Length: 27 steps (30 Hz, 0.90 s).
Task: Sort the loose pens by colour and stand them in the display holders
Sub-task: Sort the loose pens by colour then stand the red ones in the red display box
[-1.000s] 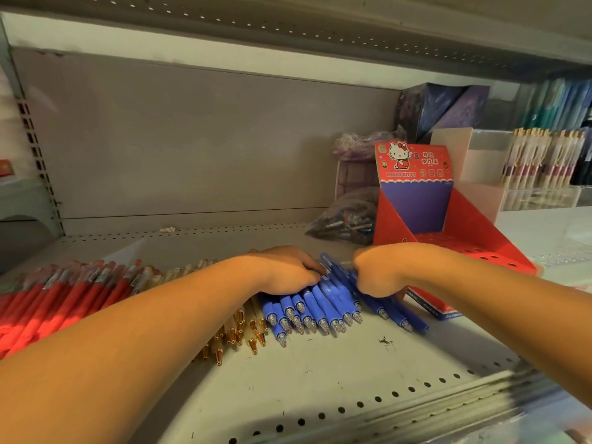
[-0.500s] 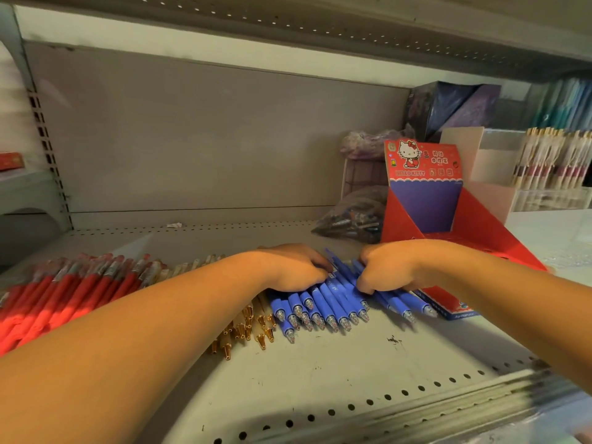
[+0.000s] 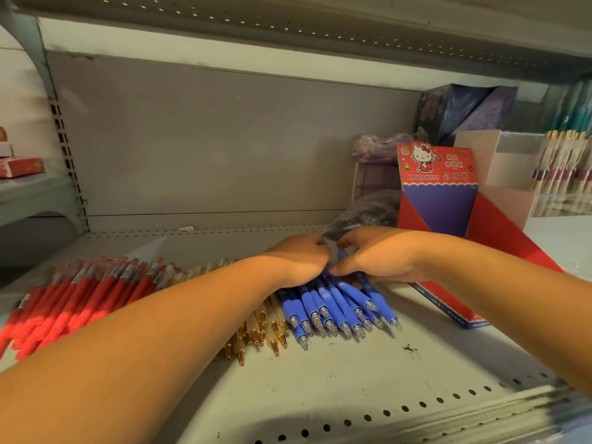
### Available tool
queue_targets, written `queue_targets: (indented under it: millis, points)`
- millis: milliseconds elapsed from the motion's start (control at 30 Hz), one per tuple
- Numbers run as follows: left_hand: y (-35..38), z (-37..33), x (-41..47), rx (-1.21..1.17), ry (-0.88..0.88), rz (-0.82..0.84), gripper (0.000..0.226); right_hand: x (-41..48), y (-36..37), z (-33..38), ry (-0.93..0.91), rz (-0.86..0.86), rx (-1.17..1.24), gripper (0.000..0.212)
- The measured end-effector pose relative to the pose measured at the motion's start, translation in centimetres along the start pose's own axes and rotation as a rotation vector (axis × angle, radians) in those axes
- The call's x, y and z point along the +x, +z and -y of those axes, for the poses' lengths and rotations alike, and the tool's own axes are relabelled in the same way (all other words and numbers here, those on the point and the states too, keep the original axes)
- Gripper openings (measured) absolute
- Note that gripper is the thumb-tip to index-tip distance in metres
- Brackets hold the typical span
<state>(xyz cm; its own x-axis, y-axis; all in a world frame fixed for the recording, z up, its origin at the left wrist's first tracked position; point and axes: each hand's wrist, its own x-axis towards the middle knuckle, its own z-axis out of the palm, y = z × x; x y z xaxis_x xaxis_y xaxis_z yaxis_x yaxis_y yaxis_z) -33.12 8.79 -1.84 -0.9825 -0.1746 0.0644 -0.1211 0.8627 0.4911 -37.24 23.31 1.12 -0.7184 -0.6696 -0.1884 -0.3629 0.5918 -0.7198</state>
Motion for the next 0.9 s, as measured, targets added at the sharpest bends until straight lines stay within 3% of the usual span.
queue_targets:
  millis: [100,200,400,467,567,633,700,900]
  points:
    - [0.3,0.0,-0.3,0.033,0.031,0.086,0.036,-0.3,-1.0,-0.1,0.039,0.018,0.124,0.037]
    - [0.6,-0.1,-0.4,0.128,0.023,0.139,0.044,-0.2,-1.5,-0.8,0.027,-0.019,0.001,0.044]
    - [0.5,-0.6,-0.5,0.143,0.029,0.109,0.049,0.4,-1.0,-2.2,-0.032,-0.026,-0.091,0.013]
    - [0.5,-0.5,-0.6,0.119,0.086,0.128,0.045,0.9,-1.3,-2.2,-0.045,-0.115,-0.075,0.013]
    - [0.7,-0.5,-0.5,0.112,0.133,0.207,0.042,1.8,-2.0,-2.5,-0.016,-0.301,-0.353,0.016]
    - [0.8,-0.5,-0.3,0.139,0.127,0.232,0.047,1.9,-1.7,-2.7,0.069,-0.237,-0.607,0.018]
    - [1.0,-0.5,0.0,0.167,0.112,0.218,0.05,1.9,-1.1,-2.9,0.139,-0.146,-0.69,0.015]
    - [1.2,-0.8,0.2,0.181,0.069,0.195,0.051,0.9,-1.6,-3.1,0.116,-0.103,-0.359,0.017]
